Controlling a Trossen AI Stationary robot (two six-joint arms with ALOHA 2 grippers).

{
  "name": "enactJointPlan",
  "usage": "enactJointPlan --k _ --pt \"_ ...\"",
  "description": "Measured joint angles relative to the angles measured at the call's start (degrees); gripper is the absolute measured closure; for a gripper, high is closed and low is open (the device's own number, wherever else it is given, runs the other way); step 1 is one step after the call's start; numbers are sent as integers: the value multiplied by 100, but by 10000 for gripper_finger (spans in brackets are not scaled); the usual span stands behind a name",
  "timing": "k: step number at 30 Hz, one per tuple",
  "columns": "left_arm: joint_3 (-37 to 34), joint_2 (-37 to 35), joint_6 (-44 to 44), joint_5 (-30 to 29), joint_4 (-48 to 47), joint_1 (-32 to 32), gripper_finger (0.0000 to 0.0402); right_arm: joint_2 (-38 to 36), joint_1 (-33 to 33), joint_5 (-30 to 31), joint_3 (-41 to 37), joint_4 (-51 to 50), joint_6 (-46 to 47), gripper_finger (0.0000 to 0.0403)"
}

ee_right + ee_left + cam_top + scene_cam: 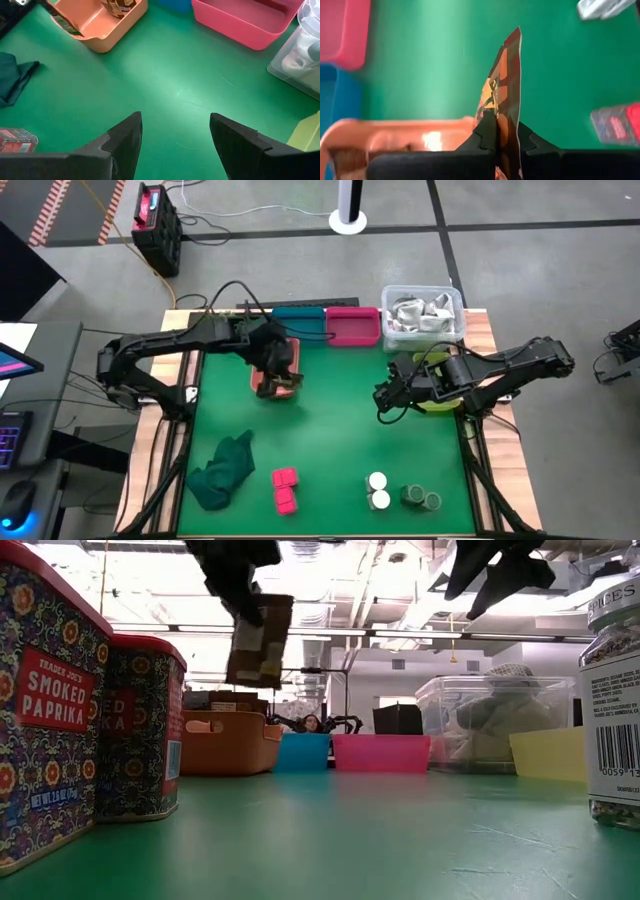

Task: Sort spices by type
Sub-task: Put the brown spice bag into the orange bin

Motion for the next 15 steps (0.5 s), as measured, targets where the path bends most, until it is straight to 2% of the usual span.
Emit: enactJointPlan --k 5,9,15 --pt "0 -10 233 -96 -464 69 401 8 0 6 0 16 -7 143" --pt "0 -12 422 -567 -647 111 401 8 54 24 0 39 35 143" --pt "-49 -11 404 -594 -613 340 401 8 94 26 0 50 45 143"
